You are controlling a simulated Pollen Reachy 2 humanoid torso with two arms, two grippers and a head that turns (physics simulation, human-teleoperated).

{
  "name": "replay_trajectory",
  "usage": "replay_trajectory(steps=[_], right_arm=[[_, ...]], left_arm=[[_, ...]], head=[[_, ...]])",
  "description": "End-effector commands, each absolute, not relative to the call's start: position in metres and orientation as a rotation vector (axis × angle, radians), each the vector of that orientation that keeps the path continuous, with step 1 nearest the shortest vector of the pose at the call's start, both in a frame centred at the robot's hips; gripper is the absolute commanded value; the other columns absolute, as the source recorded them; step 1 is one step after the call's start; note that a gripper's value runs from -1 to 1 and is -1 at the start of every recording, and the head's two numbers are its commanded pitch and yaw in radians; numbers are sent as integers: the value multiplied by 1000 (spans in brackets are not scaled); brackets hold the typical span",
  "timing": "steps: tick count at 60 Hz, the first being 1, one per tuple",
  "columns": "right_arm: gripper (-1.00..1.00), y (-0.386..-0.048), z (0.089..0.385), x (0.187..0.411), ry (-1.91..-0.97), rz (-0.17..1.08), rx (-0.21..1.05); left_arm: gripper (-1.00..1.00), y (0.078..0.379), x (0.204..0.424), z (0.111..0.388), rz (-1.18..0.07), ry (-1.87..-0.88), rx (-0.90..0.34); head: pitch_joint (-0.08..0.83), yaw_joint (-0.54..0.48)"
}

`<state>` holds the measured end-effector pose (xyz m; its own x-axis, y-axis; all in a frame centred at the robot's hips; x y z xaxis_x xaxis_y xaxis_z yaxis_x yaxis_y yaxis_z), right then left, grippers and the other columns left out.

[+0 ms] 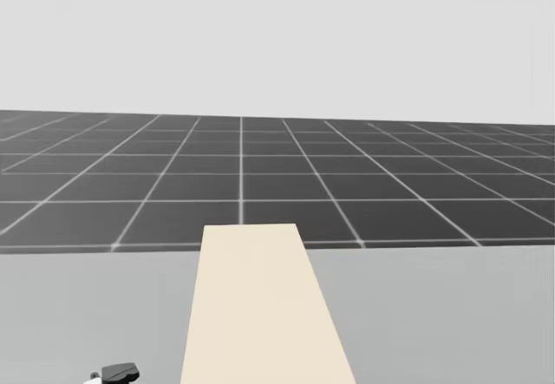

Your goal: Retrieve the object from inside the box.

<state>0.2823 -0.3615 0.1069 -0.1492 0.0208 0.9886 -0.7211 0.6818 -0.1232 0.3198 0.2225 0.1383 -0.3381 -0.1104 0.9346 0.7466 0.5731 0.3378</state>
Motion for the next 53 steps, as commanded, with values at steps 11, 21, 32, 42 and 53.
replay_trajectory(steps=[11, 21, 32, 42, 53], right_arm=[[1000, -424, 163, 303, -1825, 677, 397], [1000, -436, 223, 322, -1907, 711, 293], [1000, -448, 265, 335, -1922, 774, 225], [1000, -462, 315, 339, -1954, 814, 157], [1000, -483, 361, 340, -1984, 820, 72]], left_arm=[[-1000, 229, 322, 139, -942, -1705, -528], [-1000, 230, 322, 139, -944, -1706, -523], [-1000, 232, 323, 140, -939, -1709, -517], [-1000, 232, 323, 140, -939, -1709, -516], [-1000, 232, 323, 140, -936, -1710, -514]], head=[[114, -90], [112, -90], [113, -86], [116, -86], [116, -86]])
